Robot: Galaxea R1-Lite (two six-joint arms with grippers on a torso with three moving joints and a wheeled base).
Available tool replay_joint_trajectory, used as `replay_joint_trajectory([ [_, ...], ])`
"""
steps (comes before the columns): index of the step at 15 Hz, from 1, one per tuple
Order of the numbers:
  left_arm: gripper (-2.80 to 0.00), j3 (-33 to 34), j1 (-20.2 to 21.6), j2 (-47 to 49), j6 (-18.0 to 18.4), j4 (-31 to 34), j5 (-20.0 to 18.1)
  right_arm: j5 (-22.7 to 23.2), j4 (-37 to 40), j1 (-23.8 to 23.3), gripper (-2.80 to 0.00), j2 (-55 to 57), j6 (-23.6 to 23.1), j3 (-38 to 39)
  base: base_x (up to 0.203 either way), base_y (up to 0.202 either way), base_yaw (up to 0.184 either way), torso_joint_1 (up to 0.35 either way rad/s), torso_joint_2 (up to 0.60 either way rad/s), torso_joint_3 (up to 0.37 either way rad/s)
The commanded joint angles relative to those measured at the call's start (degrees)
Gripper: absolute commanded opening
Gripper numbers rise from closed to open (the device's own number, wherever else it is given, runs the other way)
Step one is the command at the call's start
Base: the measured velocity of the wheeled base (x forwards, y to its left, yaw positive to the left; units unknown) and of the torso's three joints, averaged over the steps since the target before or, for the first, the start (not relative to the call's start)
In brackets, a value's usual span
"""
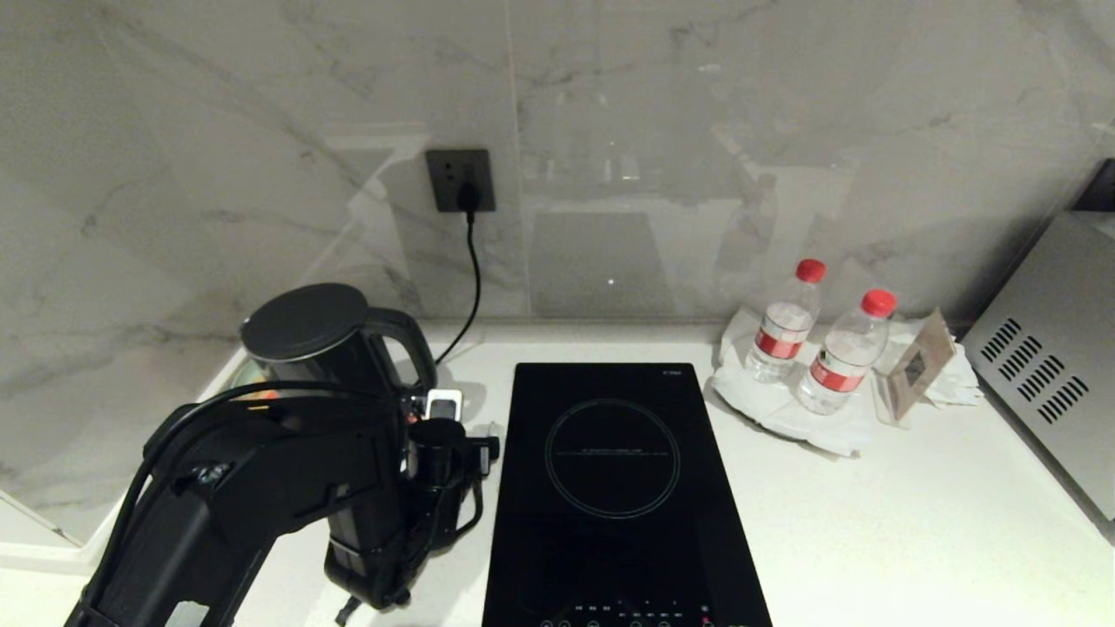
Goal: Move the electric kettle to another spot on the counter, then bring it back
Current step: Finish boiling water
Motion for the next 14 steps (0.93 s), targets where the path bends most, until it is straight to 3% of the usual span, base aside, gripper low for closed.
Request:
replay_joint_trajectory([
  [1, 0.0, 0.38, 0.04, -0.99, -0.08, -0.77, 0.22, -0.01, -0.01, 0.0, -2.8, 0.0, 0.01, 0.0, 0.0, 0.0, 0.0, 0.0, 0.0, 0.0],
  [11, 0.0, 2.63, -0.12, -1.3, -0.08, -0.98, -0.18, -0.01, -0.01, 0.0, -2.8, 0.0, 0.01, 0.0, 0.0, 0.0, 0.0, 0.0, 0.0, 0.0],
  [14, 0.0, 6.11, -0.47, -1.36, -0.11, -2.2, -1.17, 0.08, -0.01, 0.0, -2.8, 0.0, 0.01, 0.0, 0.0, 0.0, 0.0, 0.0, 0.0, 0.0],
])
